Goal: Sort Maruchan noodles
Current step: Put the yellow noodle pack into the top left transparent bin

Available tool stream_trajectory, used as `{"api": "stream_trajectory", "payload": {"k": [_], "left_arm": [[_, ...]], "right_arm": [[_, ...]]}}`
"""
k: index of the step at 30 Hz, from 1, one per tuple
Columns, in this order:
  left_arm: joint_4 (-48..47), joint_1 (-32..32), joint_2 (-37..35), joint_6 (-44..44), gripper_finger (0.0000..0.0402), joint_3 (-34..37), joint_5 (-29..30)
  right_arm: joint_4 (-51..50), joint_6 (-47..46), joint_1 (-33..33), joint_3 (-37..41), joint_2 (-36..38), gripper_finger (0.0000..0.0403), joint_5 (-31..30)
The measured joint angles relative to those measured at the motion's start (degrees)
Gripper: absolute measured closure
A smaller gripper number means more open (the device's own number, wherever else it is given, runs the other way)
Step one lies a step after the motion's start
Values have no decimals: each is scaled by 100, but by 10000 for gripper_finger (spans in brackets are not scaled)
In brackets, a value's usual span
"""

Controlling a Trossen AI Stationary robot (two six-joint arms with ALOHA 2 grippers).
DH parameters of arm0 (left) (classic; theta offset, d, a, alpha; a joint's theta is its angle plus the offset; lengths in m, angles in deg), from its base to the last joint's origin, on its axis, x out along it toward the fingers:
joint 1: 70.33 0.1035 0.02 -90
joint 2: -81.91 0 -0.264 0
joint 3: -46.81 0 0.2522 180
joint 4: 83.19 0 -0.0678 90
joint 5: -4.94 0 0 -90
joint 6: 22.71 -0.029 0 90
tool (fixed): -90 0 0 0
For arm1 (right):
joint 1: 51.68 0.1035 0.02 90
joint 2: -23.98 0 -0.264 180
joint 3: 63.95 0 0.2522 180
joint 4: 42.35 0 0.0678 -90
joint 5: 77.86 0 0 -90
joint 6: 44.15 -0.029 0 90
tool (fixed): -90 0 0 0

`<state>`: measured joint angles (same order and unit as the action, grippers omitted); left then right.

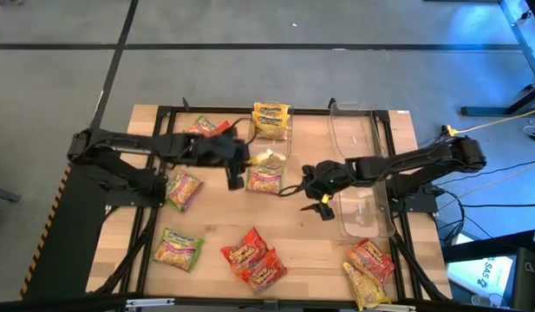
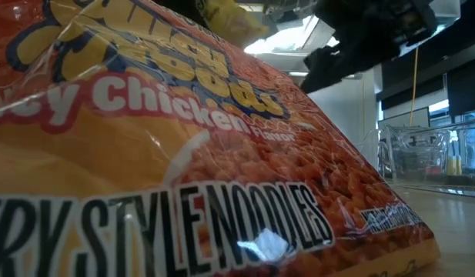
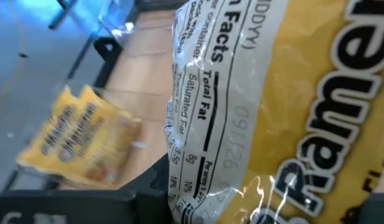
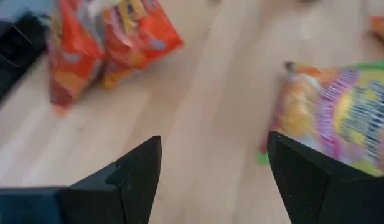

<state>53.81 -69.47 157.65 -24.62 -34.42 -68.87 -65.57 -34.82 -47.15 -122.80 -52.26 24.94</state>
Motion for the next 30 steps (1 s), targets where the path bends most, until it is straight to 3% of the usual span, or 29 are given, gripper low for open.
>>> {"api": "stream_trajectory", "payload": {"k": [9, 17, 30], "left_arm": [[-957, 1361, 1312, -1321, 278, -1592, -756], [-1606, 2348, 2785, -1651, 278, -2839, -1782], [-2151, 2752, 3957, -1823, 278, -3053, -2022]], "right_arm": [[355, -348, 0, 402, -116, 144, 285], [515, -610, -2, 677, -117, 144, 278], [687, -728, -2, 777, -117, 144, 205]]}}
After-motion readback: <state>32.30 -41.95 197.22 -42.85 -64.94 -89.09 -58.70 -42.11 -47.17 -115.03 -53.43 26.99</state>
